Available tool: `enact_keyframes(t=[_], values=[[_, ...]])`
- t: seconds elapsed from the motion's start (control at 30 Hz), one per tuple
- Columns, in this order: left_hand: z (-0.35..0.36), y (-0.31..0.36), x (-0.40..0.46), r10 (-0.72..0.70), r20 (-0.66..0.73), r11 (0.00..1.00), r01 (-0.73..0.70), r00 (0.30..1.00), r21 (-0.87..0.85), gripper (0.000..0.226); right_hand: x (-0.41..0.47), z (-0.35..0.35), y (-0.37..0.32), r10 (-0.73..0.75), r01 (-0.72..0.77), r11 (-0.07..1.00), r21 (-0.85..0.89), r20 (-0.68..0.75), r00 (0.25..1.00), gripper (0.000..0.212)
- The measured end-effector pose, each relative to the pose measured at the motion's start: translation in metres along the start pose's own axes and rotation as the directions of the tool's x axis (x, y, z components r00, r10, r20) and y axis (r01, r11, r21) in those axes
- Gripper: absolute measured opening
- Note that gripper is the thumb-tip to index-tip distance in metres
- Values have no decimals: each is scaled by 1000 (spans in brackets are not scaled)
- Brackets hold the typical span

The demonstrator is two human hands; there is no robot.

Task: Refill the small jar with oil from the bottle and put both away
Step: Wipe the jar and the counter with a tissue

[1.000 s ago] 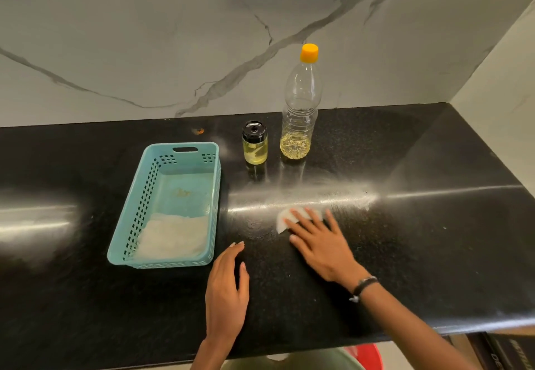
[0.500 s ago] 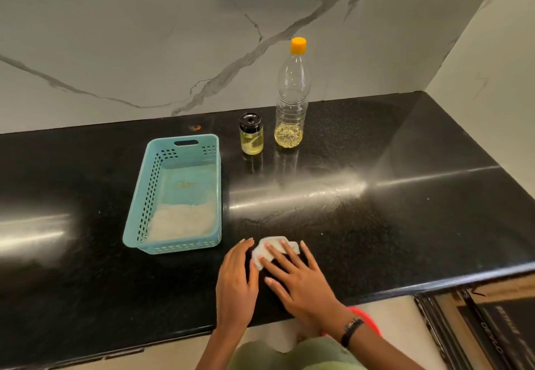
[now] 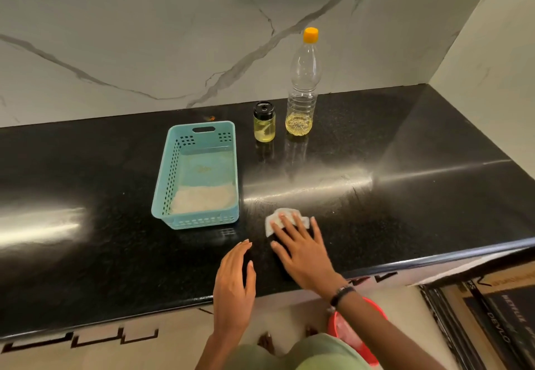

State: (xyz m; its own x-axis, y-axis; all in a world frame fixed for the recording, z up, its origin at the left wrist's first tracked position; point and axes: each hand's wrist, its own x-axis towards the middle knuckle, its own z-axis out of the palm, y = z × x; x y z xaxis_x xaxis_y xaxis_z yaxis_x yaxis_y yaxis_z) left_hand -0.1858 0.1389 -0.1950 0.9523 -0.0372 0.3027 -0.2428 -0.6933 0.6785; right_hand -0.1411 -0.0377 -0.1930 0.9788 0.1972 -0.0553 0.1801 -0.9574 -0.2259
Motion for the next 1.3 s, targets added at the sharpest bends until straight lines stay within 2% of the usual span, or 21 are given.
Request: enact_keyframes(t=[0.1, 0.17, 0.27, 0.37, 0.47, 0.53, 0.67, 0.8, 1.0, 1.2, 1.3], values=[[1, -4, -3, 31, 44, 999, -33, 999, 41, 44, -27, 9, -23, -129, 130, 991, 35, -29, 991, 49], [7, -4, 1, 95, 123, 993, -103, 988, 62, 47, -44, 11, -25, -131, 135, 987, 82, -53, 990, 50], [22, -4, 11, 219, 292, 941, -281, 931, 190, 49, -56, 1, -23, -60, 81, 950, 300, -77, 995, 58], [36, -2, 22, 297, 446, 876, -427, 844, 225, 51, -62, -11, -23, 54, 38, 837, 545, -152, 987, 62], [50, 8, 38, 317, 526, 820, -507, 789, 266, 53, -72, -16, -20, 202, 7, 797, 603, -277, 939, 59], [58, 17, 50, 272, 531, 834, -472, 803, 287, 58, -78, -17, -18, 248, -8, 805, 594, -323, 913, 50], [56, 18, 50, 98, 430, 885, -276, 897, 374, 67, -85, -20, -15, 285, -30, 798, 602, -334, 898, 33], [25, -3, 12, 18, 352, 896, -171, 936, 411, 63, -94, -18, -12, 334, -79, 778, 624, -304, 892, 32], [20, 14, -39, 96, 378, 931, -217, 921, 292, 57, -109, -13, -20, 346, -102, 769, 631, -277, 897, 34], [95, 64, -6, 218, 474, 919, -343, 853, 194, 57, -130, -18, 2, 393, -149, 765, 627, -271, 879, 42], [124, 89, 18, 208, 473, 918, -338, 856, 206, 60, -150, -19, 19, 423, -203, 781, 591, -261, 868, 40]])
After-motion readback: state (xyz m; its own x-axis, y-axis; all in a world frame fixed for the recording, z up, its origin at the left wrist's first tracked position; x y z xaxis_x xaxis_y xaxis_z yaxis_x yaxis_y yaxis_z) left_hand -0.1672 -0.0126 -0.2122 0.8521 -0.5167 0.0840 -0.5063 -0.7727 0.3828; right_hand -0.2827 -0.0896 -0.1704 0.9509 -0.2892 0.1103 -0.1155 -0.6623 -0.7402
